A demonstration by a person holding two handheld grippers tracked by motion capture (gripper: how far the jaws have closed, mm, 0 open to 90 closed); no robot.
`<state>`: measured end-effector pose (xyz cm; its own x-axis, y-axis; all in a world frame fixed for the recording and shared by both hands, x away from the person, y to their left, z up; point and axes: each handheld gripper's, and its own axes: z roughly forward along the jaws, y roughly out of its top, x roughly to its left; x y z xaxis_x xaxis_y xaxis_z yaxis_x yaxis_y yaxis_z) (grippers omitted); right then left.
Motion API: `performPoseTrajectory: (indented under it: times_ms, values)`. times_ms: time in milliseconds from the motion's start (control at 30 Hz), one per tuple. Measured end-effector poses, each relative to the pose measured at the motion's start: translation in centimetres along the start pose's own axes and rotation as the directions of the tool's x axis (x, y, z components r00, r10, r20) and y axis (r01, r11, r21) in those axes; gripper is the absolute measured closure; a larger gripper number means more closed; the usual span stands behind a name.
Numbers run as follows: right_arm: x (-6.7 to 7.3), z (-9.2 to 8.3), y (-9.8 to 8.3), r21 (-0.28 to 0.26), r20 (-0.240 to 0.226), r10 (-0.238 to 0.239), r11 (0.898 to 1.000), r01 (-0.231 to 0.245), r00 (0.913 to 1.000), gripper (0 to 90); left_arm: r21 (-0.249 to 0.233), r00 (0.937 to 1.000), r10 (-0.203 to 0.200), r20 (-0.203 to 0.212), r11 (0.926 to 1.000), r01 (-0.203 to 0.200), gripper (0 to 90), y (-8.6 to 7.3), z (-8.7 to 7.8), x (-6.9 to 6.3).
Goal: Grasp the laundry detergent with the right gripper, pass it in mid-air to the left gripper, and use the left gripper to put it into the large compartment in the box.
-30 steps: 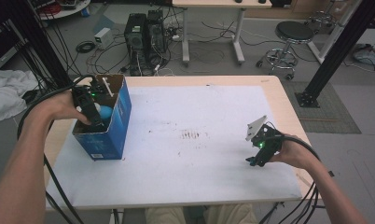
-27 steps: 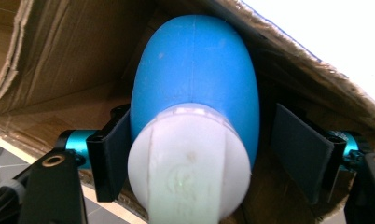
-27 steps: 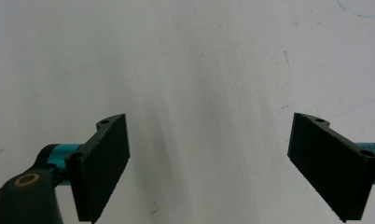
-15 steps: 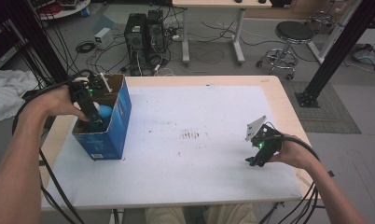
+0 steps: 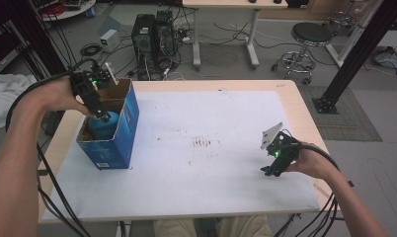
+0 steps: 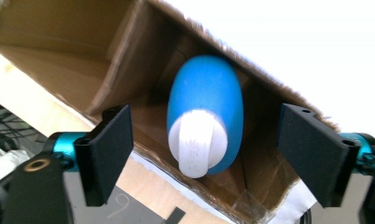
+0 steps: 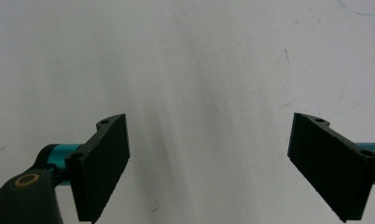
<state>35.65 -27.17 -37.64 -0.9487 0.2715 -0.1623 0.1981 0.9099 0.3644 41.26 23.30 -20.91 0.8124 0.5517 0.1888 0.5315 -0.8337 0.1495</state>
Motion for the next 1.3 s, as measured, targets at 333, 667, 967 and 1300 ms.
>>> performPoseTrajectory:
  times_ms: [333,667,967,1300]
  values:
    - [0.1,0.0,0.1,0.001,0.0,0.0,1.0,0.0,1.0,12.0,-0.034,0.9974,0.065,-0.031,0.9972,-0.066,17.9,2.8,-2.8,-1.3]
    - [0.0,-0.1,0.3,0.004,0.002,-0.005,1.0,0.005,1.0,12.0,-0.114,0.9702,0.239,-0.037,0.9636,-0.242,15.4,9.2,-2.2,-6.9]
    - [-0.3,-0.8,1.0,0.006,0.013,-0.015,1.0,0.015,0.9998,12.0,-0.14,0.946,0.321,0.043,0.9394,-0.313,15.4,12.9,0.9,-11.3]
    - [-0.8,-2.5,2.0,-0.005,0.043,-0.022,1.0,0.022,0.9988,12.0,-0.106,0.9415,0.332,0.059,0.9399,-0.325,15.4,13.8,4.3,-13.3]
